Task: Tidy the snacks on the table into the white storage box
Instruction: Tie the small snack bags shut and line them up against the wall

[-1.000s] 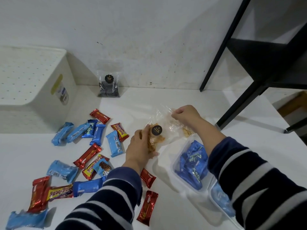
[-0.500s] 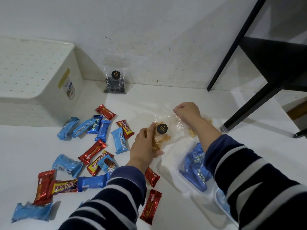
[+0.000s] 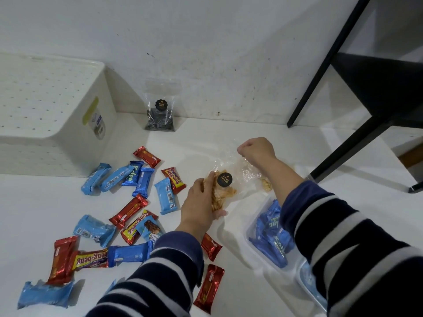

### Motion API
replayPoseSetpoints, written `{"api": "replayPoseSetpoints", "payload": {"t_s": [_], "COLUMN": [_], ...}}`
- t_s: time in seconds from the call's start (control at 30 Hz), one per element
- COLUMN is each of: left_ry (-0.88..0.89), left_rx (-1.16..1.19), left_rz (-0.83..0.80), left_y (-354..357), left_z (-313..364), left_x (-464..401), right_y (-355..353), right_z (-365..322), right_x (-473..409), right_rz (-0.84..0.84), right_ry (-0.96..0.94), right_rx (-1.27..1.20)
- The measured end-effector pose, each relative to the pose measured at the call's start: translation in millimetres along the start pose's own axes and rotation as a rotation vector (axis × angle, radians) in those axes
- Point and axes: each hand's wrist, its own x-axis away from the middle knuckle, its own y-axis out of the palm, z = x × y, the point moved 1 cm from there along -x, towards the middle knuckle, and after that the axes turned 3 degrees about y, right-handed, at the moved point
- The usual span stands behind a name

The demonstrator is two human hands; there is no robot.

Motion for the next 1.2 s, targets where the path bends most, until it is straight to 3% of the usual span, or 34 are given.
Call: {"api": "replayPoseSetpoints", "payload": {"t_s": [0.17,0.37,0.77,1.0,1.2], "left_ry": [-0.001,0.006,-0.002,-0.016,-0.031], "left_rx": [0.000,-0.004,-0.004,-0.001,0.009], "left_rz": [0.010,0.015,0.008,0.019,0.005], "left_y": [1.1,1.9,3.0,4.7,3.0], "left_z": [0.5,0.4,0.8,1.3,3.0], "left_x": [-0.8,-0.7,-1.5,-1.1,-0.2], "right_y": [4.6,6.5,7.1,-20.1,-17.7], "right_z": [-5.5,-9.7,-17.0,4.1,14.5], "right_x": [0.1,-3.9,-3.4,6.6,11.7], "right_rz": [-0.051,0.028,-0.002,-0.110,-0.017], "right_ry": [-0.026,-0.055,-0.052,-0.043,-0.019], "right_rx": [0.028,0.033,0.057,0.319,0.195]}}
